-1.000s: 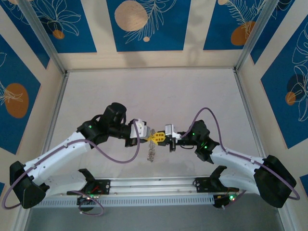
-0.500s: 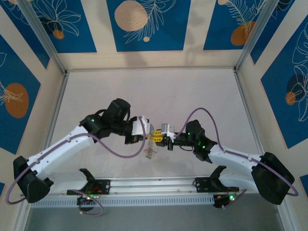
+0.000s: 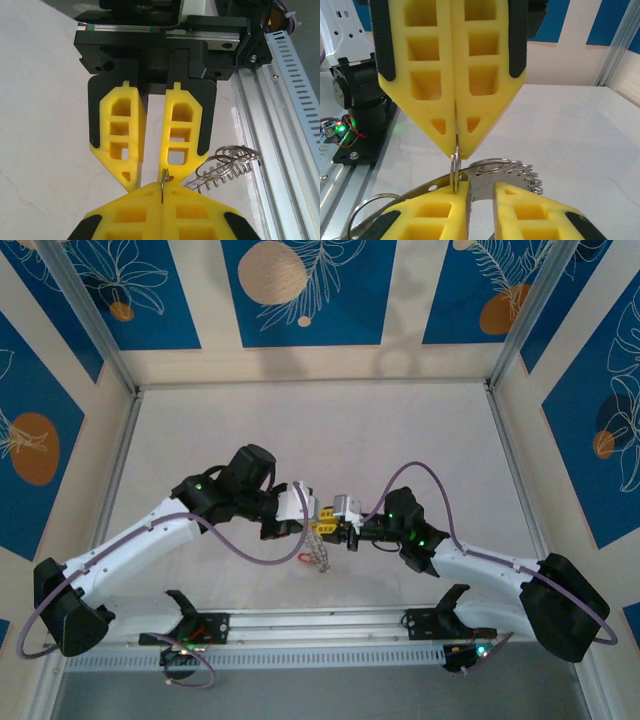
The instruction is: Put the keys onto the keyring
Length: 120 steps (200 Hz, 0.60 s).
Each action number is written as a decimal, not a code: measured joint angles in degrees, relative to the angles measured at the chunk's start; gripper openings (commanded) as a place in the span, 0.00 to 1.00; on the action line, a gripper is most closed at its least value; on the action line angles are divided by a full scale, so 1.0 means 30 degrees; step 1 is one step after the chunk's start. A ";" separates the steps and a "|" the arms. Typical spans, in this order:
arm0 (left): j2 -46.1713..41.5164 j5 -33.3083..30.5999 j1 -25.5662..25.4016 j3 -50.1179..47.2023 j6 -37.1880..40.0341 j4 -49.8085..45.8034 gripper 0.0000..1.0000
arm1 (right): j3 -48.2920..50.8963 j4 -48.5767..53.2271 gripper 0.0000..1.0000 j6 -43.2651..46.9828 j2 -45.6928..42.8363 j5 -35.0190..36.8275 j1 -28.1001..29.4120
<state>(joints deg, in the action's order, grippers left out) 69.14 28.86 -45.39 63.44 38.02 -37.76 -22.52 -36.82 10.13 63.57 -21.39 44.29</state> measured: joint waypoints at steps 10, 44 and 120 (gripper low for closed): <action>0.0000 0.0000 0.0000 0.0000 0.0000 0.0000 0.00 | 0.0000 0.0000 0.23 -0.0007 0.0000 -0.0007 0.0000; 0.0000 -0.0306 0.0000 0.0000 -0.0051 0.0087 0.00 | 0.0000 0.0328 0.26 0.0022 -0.0248 -0.0007 0.0000; 0.0000 -0.0590 -0.0007 -0.0036 -0.0066 0.0641 0.00 | -0.0015 0.0576 0.21 0.0291 -0.1158 -0.0284 0.0095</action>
<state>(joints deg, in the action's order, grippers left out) 69.14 27.09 -45.41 63.33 37.82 -35.83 -22.57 -35.09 11.00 60.10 -22.24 44.58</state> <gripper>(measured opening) 0.038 0.221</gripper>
